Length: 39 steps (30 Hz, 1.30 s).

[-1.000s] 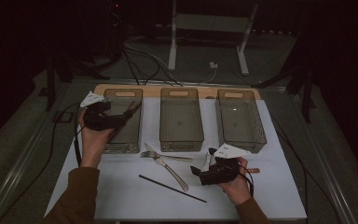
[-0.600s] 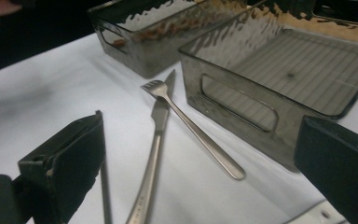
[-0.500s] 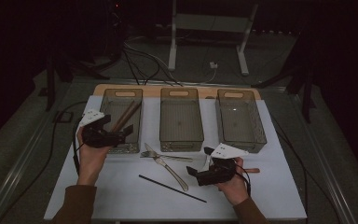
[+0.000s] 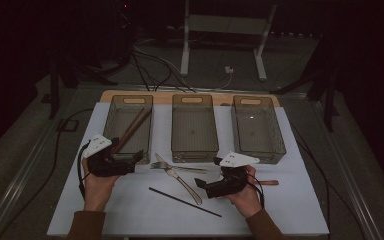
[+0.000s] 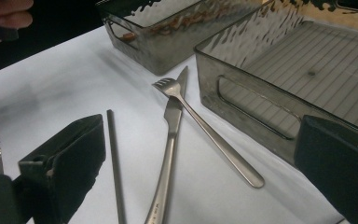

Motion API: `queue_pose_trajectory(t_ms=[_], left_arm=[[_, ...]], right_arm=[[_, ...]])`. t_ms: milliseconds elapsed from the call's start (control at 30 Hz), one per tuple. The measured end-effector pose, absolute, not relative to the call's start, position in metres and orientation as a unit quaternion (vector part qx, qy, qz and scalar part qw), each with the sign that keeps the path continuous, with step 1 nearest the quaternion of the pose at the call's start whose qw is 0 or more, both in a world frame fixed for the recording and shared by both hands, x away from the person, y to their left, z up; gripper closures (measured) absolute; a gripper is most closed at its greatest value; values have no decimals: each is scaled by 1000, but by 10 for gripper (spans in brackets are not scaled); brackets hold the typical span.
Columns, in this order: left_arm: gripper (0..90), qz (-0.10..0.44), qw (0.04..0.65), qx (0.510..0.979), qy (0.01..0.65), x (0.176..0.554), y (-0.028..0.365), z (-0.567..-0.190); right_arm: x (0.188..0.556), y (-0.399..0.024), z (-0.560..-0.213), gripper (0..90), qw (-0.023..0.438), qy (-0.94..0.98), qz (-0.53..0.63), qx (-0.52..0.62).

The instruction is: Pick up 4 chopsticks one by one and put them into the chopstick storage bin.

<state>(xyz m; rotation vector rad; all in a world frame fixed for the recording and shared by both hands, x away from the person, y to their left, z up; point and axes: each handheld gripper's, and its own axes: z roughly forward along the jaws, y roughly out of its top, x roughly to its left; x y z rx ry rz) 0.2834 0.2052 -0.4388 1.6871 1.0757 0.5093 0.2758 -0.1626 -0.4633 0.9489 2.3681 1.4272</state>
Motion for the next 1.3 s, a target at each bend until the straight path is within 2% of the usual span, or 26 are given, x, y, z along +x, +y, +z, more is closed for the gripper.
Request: queue_pose_trajectory(t_ms=[400, 1133, 1300], left_arm=[[7, 220, 504, 694, 465, 266, 222, -458], [7, 233, 499, 686, 475, 257, 229, -458], [7, 234, 500, 684, 477, 257, 230, -457]], right_arm=[[281, -148, -463, 24, 99, 822, 465, 314], [273, -105, -480, 29, 57, 875, 401, 264], [272, -99, -484, 58, 53, 879, 395, 261]])
